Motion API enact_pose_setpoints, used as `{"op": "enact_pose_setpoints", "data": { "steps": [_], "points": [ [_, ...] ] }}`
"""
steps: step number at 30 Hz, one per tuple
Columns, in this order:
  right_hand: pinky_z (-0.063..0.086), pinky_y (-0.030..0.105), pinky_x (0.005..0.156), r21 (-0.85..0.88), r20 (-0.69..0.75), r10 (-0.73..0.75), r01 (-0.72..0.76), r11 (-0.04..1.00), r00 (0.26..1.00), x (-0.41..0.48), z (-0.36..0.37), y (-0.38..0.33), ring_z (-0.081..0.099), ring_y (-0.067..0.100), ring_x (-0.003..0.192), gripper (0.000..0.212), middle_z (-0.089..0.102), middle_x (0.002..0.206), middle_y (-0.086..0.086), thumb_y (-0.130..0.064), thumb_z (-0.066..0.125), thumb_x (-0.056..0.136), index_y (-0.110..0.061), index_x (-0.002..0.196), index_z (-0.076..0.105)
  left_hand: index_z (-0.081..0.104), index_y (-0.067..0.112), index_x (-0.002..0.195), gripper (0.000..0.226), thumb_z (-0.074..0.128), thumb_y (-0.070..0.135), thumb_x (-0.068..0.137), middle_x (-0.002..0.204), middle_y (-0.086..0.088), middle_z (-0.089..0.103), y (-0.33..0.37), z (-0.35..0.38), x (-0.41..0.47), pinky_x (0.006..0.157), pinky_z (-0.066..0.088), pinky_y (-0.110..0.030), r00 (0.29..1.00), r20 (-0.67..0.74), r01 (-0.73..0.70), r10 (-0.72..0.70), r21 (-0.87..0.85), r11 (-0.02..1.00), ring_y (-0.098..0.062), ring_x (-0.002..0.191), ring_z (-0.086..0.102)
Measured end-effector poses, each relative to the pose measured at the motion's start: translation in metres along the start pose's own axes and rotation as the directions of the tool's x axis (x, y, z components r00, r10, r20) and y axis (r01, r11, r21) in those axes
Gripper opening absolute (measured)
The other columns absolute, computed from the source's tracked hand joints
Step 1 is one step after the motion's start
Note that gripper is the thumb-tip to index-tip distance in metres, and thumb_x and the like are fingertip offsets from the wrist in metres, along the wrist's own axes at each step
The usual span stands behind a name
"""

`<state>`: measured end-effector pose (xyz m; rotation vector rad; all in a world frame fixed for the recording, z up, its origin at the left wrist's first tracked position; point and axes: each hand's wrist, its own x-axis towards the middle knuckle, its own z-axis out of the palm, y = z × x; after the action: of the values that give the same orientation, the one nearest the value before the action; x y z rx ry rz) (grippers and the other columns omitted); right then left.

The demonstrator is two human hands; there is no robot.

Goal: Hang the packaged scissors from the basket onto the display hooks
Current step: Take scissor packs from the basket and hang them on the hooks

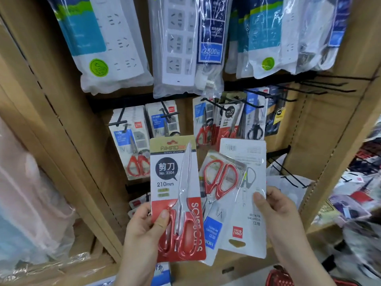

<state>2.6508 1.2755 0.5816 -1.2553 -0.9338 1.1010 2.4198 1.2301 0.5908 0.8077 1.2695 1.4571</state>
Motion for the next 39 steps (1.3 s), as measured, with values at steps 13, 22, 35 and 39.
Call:
{"op": "enact_pose_setpoints", "data": {
  "steps": [13, 22, 35, 39],
  "points": [
    [0.048, 0.010, 0.070, -0.025, 0.135, -0.041, 0.045, 0.999, 0.990, 0.040, -0.026, 0.002, 0.068, -0.003, 0.084, 0.030, 0.075, 0.085, -0.020, -0.013, 0.053, 0.099, -0.024, 0.086, 0.077, 0.067, 0.007, 0.102, 0.014, 0.058, 0.002, 0.093, 0.087, -0.013, 0.077, -0.032, 0.092, 0.025, 0.052, 0.058, -0.030, 0.999, -0.012, 0.049, -0.050, -0.085, 0.995, -0.023, 0.068, 0.074],
    [0.035, 0.026, 0.052, -0.072, -0.021, -0.079, 0.077, 0.994, 0.997, 0.114, -0.067, 0.014, 0.047, 0.032, 0.057, 0.030, 0.066, 0.063, -0.002, 0.002, 0.057, 0.094, -0.022, 0.082, 0.071, 0.068, 0.007, 0.097, 0.016, 0.066, 0.007, 0.081, 0.086, -0.021, 0.075, -0.030, 0.137, 0.056, 0.055, 0.057, -0.033, 0.999, -0.018, 0.026, -0.027, -0.039, 0.999, -0.030, 0.066, 0.072],
    [0.045, 0.013, 0.071, -0.015, 0.042, -0.133, 0.134, 0.991, 0.990, 0.163, -0.105, -0.001, 0.065, -0.001, 0.081, 0.037, 0.074, 0.086, -0.012, 0.005, 0.063, 0.089, -0.024, 0.073, 0.078, 0.064, 0.011, 0.102, 0.024, 0.066, 0.020, 0.080, 0.093, -0.011, 0.076, -0.035, 0.215, 0.087, 0.070, 0.059, -0.044, 0.986, 0.102, -0.139, 0.134, 0.049, 0.989, -0.028, 0.080, 0.073],
    [0.046, 0.007, 0.066, -0.023, 0.079, -0.159, 0.161, 0.987, 0.984, 0.161, -0.106, -0.003, 0.063, 0.007, 0.075, 0.038, 0.071, 0.084, 0.009, 0.010, 0.061, 0.087, -0.019, 0.072, 0.080, 0.063, 0.013, 0.101, 0.009, 0.060, 0.015, 0.092, 0.091, -0.008, 0.076, -0.038, 0.231, 0.092, 0.070, 0.060, -0.041, 0.990, 0.094, -0.116, 0.107, 0.102, 0.988, -0.027, 0.079, 0.073]
  ]
}}
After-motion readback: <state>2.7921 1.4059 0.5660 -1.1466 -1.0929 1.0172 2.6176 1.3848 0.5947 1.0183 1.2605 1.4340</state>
